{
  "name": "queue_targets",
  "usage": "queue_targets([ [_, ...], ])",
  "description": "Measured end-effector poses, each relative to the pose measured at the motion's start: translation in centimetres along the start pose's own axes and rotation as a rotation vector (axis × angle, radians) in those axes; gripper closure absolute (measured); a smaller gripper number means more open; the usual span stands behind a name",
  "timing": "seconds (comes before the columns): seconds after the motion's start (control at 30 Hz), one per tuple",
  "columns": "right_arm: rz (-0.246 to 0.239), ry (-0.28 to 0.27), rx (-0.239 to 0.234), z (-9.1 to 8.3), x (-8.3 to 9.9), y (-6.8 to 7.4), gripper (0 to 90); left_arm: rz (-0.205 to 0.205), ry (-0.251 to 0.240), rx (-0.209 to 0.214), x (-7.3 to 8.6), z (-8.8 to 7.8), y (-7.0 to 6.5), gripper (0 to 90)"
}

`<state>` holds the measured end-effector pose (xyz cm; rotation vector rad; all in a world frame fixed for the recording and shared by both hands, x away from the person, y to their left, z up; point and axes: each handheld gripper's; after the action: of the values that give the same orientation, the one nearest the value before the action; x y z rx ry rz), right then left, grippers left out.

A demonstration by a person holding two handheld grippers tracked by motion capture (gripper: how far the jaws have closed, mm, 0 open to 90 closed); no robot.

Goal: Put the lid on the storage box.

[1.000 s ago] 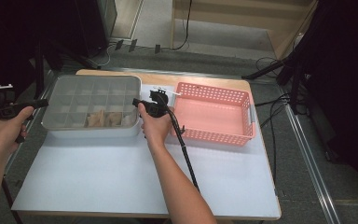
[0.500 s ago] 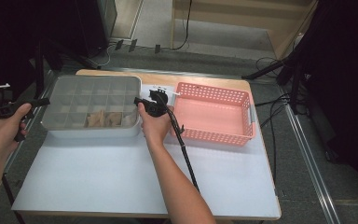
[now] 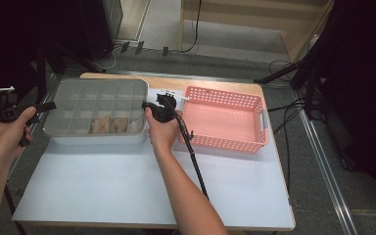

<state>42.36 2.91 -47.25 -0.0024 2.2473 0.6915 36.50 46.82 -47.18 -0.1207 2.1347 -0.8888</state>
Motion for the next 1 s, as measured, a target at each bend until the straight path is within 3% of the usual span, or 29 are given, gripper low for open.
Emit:
queue_targets([
  [0.53,0.009,-0.034,-0.007,-0.6,-0.1,0.2,73.7,-0.008,-0.016,0.002,-0.1,0.0,-0.1,62.0],
  [1.0,-0.006,-0.053,0.002,-1.3,0.1,0.5,73.6,0.024,-0.022,-0.002,-0.1,-0.5,-0.7,62.5],
])
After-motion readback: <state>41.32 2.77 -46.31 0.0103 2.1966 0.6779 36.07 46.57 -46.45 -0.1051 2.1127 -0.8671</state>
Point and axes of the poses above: each handheld gripper's, and its own axes: z roughly forward along the jaws, x roughly out of its underside, y roughly to its left, and after that the axes turned 10 degrees about x, right-handed
